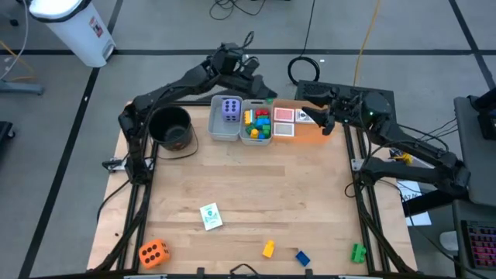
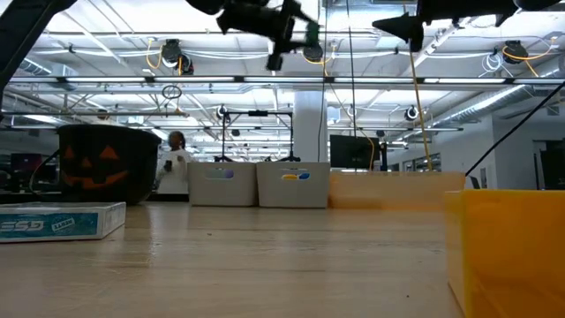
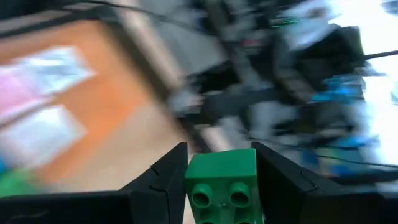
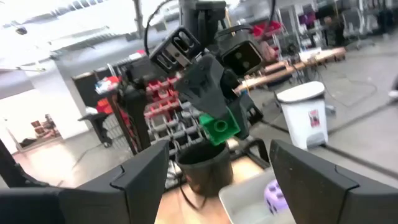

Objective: Pick & Place Toys
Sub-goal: Put the green gamepiece into the right gray bin

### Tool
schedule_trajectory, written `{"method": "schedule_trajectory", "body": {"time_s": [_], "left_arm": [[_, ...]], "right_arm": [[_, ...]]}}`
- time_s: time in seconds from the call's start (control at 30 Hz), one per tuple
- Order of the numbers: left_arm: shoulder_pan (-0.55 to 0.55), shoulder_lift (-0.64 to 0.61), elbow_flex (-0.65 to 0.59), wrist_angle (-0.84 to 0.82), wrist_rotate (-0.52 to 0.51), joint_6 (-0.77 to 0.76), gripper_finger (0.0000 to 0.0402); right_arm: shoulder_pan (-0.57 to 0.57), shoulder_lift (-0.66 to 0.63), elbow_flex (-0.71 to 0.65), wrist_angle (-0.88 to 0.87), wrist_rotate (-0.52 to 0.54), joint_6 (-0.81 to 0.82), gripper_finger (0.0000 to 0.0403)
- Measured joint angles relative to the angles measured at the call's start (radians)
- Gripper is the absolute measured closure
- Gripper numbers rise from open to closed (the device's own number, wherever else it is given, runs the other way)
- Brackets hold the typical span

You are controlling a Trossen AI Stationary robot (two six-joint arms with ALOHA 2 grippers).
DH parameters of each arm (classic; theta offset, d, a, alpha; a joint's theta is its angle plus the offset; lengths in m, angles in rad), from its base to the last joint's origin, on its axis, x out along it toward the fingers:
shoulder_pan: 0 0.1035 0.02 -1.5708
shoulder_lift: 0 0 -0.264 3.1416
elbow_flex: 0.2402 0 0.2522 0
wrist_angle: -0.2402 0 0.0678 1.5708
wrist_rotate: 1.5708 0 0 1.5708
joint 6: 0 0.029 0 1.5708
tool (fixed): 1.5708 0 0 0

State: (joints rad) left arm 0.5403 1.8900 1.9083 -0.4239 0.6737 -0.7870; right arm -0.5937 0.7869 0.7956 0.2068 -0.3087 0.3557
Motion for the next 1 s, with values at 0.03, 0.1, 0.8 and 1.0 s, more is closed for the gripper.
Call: {"method": "schedule_trajectory", "body": {"time_s": [0.03,0.1,0.8,1.0], "left_arm": [[0.004,-0.005,0.0,-0.061,-0.045,0.046,0.025],[0.006,-0.009,0.0,-0.165,-0.147,0.129,0.025],[-0.021,0.111,0.0,-0.369,-0.503,0.462,0.025],[-0.054,0.166,0.0,-0.403,-0.552,0.576,0.025]], "right_arm": [[-0.003,-0.004,0.0,-0.016,0.0,0.006,0.0136],[-0.003,-0.006,0.0,-0.038,0.001,0.027,0.0139],[0.014,0.006,-0.2,-0.035,-0.007,0.426,0.0137],[0.047,0.006,-0.251,0.078,0.022,0.452,0.0139]]}}
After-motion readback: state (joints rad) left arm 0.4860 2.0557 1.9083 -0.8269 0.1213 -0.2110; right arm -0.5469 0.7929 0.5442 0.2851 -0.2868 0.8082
